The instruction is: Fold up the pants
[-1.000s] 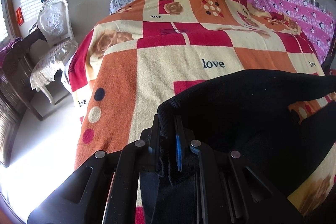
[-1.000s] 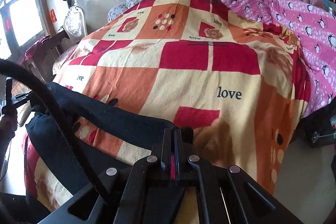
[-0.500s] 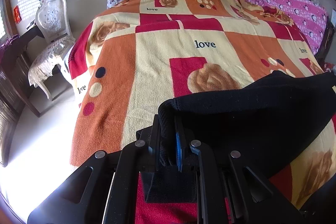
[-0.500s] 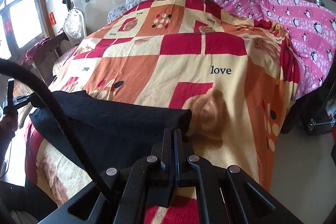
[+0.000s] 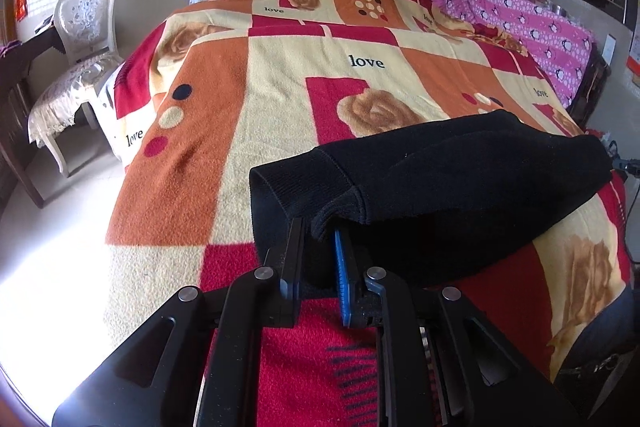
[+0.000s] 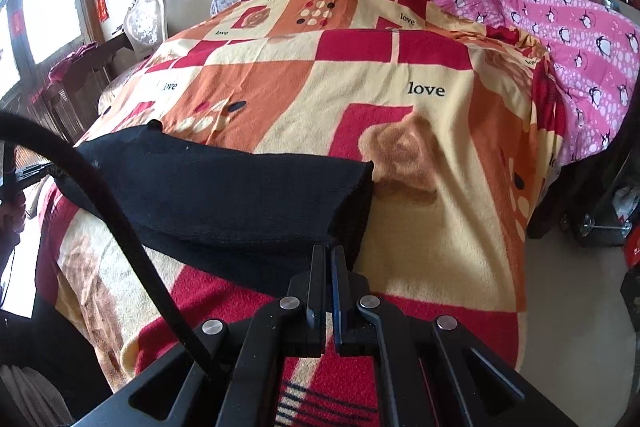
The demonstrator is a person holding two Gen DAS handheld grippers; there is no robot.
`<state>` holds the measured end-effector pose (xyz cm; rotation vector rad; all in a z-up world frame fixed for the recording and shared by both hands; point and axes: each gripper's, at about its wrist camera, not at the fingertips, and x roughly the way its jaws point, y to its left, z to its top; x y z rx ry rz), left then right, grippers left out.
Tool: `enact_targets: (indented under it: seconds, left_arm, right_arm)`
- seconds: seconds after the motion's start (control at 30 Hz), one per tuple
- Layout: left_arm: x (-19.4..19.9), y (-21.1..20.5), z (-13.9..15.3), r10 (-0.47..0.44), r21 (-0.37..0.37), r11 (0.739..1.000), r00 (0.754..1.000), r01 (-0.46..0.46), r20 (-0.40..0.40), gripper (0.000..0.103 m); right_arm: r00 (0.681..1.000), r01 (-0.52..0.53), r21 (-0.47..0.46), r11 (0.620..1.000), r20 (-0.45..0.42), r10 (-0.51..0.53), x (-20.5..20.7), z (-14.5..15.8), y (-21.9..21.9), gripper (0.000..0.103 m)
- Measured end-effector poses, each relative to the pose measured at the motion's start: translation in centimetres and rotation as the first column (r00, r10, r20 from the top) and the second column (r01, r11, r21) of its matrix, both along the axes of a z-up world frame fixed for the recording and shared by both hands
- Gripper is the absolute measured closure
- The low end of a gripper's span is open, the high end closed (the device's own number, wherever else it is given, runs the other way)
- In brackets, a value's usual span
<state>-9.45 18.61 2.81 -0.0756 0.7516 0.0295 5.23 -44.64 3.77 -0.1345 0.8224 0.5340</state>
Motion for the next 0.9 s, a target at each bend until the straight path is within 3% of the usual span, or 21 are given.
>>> enact_targets:
  seconds: [0.17,0.3,0.4,0.53,0.63,0.67,0.73,0.8,0.83,0.9]
  left_arm:
    - [-1.8,0.9,-0.3,0.067,-0.011,0.998,0.997,-0.066,0.030,0.090]
    - [-2.9,2.4,-0.9,0.214,-0.003,0.977,0.976,-0.214,0.025,0.090]
    - [-3.7,4.0,-0.7,0.313,-0.128,0.943,0.949,-0.308,0.020,0.090]
    - [-2.8,3.8,1.9,0.262,-0.394,0.888,0.965,-0.239,0.006,0.089]
    - [-2.6,2.4,3.7,0.276,-0.459,0.851,0.961,-0.257,-0.027,0.089]
    - [-3.0,2.1,3.9,0.277,-0.491,0.833,0.961,-0.253,-0.025,0.089]
    - [-3.9,1.6,3.4,0.268,-0.586,0.773,0.962,-0.246,-0.049,0.089]
    - [-3.9,1.4,2.4,0.259,-0.682,0.689,0.962,-0.246,-0.085,0.089]
    - [-3.6,1.4,1.8,0.249,-0.724,0.644,0.962,-0.249,-0.110,0.078]
    - [-2.5,1.4,1.1,0.238,-0.758,0.600,0.962,-0.256,-0.136,0.055]
  right_arm:
    - [1.000,0.020,0.030,0.999,0.000,-0.020,-0.2,0.1,-0.9,0.102]
    - [0.999,0.043,0.022,0.999,0.011,-0.043,-0.7,0.6,-1.8,0.102]
    - [0.996,0.090,0.019,0.996,-0.009,-0.090,-0.7,0.0,-3.9,0.103]
    - [0.991,0.129,0.009,0.992,0.044,-0.129,-1.5,0.8,-4.8,0.102]
    - [0.991,0.088,0.019,0.996,0.099,-0.090,-2.0,2.6,-2.9,0.102]
    - [0.991,0.070,0.016,0.997,0.110,-0.071,-2.1,3.0,-1.9,0.102]
    - [0.990,0.036,0.007,0.999,0.137,-0.036,-2.3,3.4,0.0,0.102]
    - [0.987,-0.014,0.007,1.000,0.157,0.013,-2.5,3.4,2.1,0.102]
    - [0.986,-0.029,0.004,1.000,0.165,0.028,-2.5,3.2,2.8,0.102]
    - [0.985,-0.057,-0.010,0.998,0.164,0.058,-1.9,2.6,4.7,0.102]
